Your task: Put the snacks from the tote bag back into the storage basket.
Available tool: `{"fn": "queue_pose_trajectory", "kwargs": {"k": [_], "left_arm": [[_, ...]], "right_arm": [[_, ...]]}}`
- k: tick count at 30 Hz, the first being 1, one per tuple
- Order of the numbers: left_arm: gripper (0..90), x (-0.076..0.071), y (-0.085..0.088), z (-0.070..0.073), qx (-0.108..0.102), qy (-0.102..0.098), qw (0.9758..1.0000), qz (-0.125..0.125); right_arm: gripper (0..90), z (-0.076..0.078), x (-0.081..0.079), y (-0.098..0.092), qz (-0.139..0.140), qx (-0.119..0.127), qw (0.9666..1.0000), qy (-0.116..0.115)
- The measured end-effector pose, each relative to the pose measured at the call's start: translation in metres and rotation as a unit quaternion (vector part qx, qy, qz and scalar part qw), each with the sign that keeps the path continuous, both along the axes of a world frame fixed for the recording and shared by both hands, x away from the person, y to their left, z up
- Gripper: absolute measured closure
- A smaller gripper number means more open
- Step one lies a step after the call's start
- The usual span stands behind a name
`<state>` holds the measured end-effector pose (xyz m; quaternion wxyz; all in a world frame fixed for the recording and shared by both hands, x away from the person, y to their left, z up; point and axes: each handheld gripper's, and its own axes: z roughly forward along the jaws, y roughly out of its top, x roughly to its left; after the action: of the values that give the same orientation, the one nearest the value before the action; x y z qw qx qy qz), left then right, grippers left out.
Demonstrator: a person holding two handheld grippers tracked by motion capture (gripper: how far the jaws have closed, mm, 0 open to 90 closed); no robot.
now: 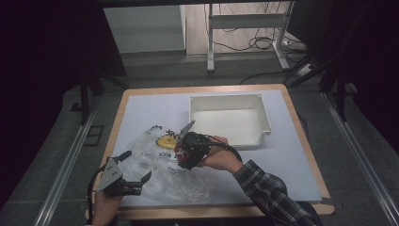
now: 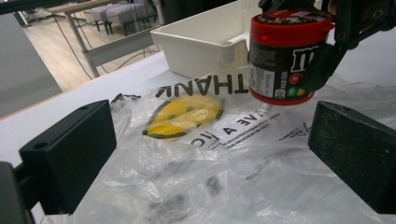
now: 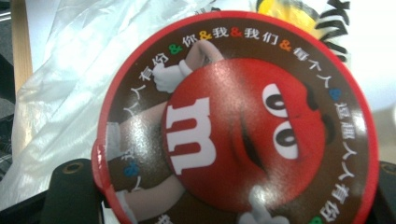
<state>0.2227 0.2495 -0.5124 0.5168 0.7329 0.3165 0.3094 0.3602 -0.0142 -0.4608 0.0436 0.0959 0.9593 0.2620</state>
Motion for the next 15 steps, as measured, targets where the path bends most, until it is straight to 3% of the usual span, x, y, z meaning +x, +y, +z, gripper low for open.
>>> {"fn": "queue_pose_trajectory", "kwargs": {"k": [15], "left_arm": [[0.9,0.0,0.0,0.0,0.001,0.0,1.0,0.0]], "right_arm": [[25.8,0.004,0.01,-0.029,-0.03,-0.009,0.9995,-0.002]]}}
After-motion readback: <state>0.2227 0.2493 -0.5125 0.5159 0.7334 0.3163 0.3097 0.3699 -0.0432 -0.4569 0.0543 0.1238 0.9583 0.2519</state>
